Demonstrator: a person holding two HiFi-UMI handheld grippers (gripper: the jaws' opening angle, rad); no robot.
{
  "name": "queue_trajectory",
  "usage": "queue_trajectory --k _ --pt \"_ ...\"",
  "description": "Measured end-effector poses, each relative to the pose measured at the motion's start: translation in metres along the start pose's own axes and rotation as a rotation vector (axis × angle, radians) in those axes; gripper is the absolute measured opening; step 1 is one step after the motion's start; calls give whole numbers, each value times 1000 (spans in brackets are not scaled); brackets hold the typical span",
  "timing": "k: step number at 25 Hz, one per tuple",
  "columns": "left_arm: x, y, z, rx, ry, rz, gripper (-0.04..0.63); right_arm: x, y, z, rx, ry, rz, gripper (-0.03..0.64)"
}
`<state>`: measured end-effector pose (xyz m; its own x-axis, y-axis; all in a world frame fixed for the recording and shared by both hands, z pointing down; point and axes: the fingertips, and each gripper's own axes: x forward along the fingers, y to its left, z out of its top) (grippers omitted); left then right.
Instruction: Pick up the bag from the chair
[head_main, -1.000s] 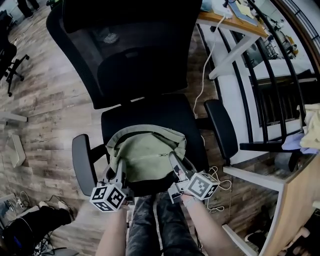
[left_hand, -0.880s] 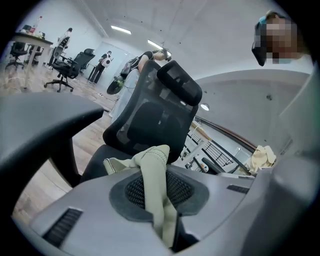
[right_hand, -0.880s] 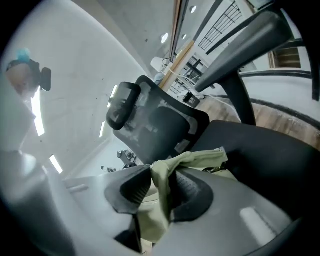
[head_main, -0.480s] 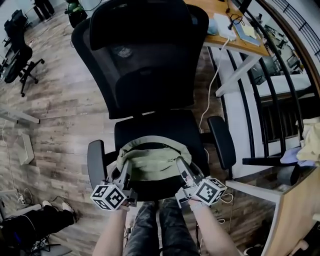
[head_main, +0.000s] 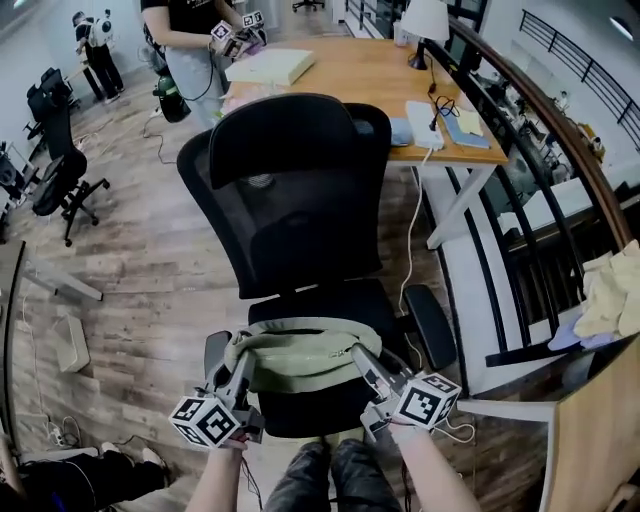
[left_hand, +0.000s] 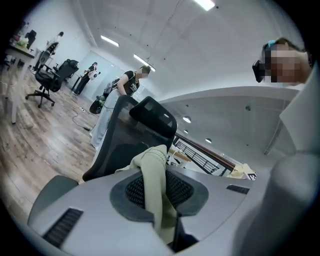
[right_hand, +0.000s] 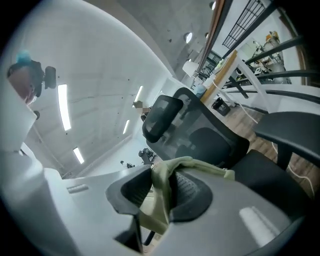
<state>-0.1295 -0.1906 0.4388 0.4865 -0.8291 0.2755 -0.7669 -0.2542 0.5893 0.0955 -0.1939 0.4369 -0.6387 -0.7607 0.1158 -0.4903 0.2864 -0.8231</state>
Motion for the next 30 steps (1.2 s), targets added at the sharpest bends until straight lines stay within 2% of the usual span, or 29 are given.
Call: queue_trajectory --k 6,12,16,25,30 --pt "-16 -27 47 44 -46 -32 46 -5 50 40 -45 -16 33 104" --pt "-30 -55 73 102 -26 -61 46 -17 94 67 -68 -44 57 104" --pt "-43 -78 94 148 -53 -88 46 -27 120 83 -71 -80 94 103" --pt "-64 -102 120 151 -124 -89 46 -34 157 101 -102 -75 125 103" --pt "-69 -114 137 189 -144 -89 46 -35 169 113 -151 -80 141 103"
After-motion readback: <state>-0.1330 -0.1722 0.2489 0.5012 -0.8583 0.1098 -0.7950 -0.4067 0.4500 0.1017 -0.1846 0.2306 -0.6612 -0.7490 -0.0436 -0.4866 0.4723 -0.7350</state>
